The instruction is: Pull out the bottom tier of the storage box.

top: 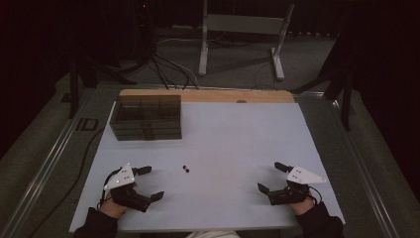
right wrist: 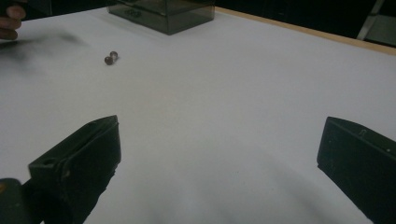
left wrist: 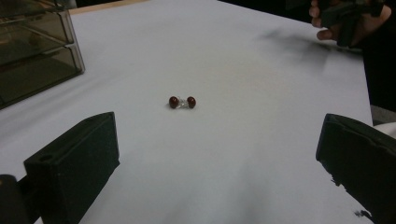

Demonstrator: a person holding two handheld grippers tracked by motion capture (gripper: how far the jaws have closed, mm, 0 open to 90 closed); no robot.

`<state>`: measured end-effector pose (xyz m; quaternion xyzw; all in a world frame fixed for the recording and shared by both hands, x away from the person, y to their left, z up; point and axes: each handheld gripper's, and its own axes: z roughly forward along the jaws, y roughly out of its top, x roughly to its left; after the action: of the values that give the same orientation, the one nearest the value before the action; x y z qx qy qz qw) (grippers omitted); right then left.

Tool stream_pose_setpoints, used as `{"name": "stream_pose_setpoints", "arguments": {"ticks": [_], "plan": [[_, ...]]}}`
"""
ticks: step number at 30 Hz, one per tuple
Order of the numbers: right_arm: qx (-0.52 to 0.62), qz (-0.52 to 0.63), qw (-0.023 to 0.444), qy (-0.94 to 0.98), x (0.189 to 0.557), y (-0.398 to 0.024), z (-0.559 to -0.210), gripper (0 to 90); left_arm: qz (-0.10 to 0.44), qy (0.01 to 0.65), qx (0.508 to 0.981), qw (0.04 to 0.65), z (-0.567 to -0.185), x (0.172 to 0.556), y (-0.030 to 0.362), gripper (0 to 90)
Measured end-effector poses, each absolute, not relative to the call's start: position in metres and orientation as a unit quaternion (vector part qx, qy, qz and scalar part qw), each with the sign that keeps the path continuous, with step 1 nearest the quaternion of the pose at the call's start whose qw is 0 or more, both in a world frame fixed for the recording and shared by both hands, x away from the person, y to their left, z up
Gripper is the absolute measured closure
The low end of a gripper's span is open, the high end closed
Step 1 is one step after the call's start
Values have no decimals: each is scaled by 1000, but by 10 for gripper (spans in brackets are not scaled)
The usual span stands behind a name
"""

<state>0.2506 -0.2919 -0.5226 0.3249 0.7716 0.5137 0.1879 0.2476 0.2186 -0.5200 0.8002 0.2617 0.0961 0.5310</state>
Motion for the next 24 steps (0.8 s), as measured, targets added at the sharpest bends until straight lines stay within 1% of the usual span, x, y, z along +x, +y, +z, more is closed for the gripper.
{"name": "stream_pose_setpoints", "arguments": {"ticks": [11,16,24], "plan": [[311,518,194,773,248,-287,-520,0,89,233,810,530,-517,245,211,6],[304,514,198,777,246,-284,-519,0,94,222,813,530,-512,242,207,6],[304,524,199,770,246,-285,-518,0,89,201,816,535,-503,243,198,7]]}}
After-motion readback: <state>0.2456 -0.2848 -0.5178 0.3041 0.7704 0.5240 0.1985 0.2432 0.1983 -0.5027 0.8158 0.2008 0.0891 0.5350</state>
